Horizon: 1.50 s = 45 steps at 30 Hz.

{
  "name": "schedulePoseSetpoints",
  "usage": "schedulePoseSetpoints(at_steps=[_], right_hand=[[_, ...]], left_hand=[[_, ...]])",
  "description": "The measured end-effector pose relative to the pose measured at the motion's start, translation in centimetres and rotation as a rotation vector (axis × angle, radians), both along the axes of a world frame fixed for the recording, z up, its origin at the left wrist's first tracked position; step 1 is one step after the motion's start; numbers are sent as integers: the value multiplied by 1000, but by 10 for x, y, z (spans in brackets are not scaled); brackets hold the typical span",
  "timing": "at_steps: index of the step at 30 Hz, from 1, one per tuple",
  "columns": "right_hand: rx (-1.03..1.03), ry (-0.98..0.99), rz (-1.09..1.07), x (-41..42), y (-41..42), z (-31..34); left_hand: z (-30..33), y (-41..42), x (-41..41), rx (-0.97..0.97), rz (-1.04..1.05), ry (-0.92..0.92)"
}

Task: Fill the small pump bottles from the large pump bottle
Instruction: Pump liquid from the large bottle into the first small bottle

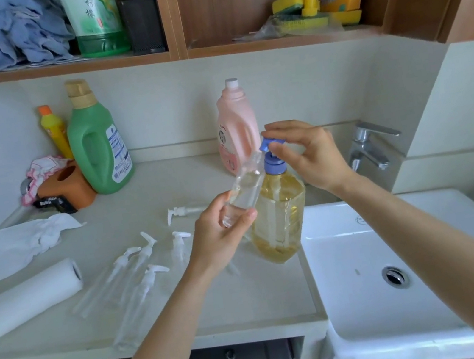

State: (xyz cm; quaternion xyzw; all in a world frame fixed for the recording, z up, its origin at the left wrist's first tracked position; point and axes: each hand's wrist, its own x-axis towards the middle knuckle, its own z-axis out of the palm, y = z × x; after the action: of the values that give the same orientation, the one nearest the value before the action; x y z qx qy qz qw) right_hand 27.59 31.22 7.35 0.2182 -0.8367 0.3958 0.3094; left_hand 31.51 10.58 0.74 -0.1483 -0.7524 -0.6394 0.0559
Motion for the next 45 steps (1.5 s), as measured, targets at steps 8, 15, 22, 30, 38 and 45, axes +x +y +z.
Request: schedulePoseSetpoints(at_steps=[8, 15, 22, 30, 38, 45], right_hand=[[43, 74, -5, 2, 0, 1], [-117, 175, -58, -1, -12, -25], [-102, 171, -117, 8, -23, -29], [-44, 199, -18, -1, -14, 1], [-211, 289, -103, -7, -30, -36], [-145, 269, -103, 0, -30, -36]], left_hand=[[8, 9, 6, 15, 21, 130], [8, 13, 3, 6, 79, 147], [16, 3, 0, -16, -9, 101], [31, 1, -6, 18, -49, 110], [16, 5, -5, 83, -91, 62], [17, 6, -2, 113, -81, 49]])
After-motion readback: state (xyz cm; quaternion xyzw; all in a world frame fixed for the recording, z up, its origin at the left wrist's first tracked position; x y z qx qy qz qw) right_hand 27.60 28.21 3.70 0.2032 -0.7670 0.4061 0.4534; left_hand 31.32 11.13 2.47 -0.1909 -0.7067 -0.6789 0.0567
